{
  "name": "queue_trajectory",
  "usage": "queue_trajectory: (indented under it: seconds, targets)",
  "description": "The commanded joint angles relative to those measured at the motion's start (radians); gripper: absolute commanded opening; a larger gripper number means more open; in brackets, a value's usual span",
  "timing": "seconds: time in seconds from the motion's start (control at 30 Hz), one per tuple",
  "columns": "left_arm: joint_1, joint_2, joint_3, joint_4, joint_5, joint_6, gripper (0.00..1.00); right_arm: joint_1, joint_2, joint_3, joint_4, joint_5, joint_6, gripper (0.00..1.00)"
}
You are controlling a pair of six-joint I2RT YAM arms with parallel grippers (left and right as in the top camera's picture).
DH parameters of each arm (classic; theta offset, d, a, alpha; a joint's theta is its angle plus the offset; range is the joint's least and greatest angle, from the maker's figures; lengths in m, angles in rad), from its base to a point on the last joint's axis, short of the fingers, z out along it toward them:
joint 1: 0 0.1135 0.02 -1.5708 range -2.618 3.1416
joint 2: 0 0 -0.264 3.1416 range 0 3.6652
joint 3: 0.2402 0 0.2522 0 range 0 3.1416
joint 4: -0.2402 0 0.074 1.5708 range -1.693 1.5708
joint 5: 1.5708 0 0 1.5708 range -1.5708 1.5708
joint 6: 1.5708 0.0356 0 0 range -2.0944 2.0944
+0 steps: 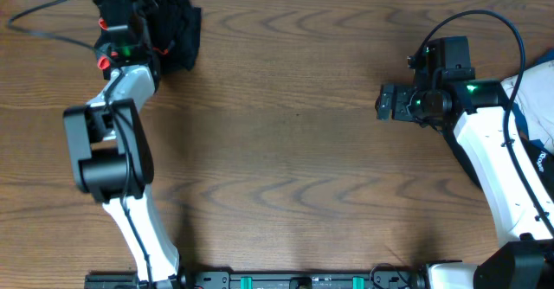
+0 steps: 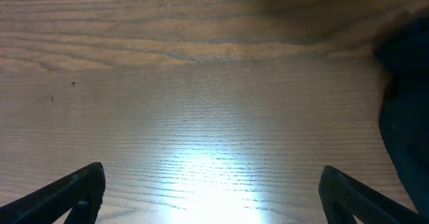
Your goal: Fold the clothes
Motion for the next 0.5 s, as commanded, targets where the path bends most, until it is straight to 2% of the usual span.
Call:
queue_trajectory:
  seconds: [0.0, 0.07, 0.27, 0.47]
  targets:
    - [0.018, 0.074, 0.068, -0.075, 0.002, 0.125, 0.75, -0.005, -0.018, 0.022, -0.008, 0.006, -0.014, 0.99]
    - [0.039, 0.102, 0.069, -0.116, -0.039, 0.128, 0.79, -0.005, -0.018, 0.022, -0.014, 0.006, -0.014, 0.99]
    - [0.107, 0.118, 0.068, -0.297, -0.038, 0.128, 0.83, -0.005, -0.018, 0.022, -0.009, 0.006, -0.014, 0.99]
    - [0.126, 0.097, 0.069, -0.305, -0.038, 0.128, 0.88, -0.005, -0.018, 0.022, -0.013, 0.006, -0.014, 0.99]
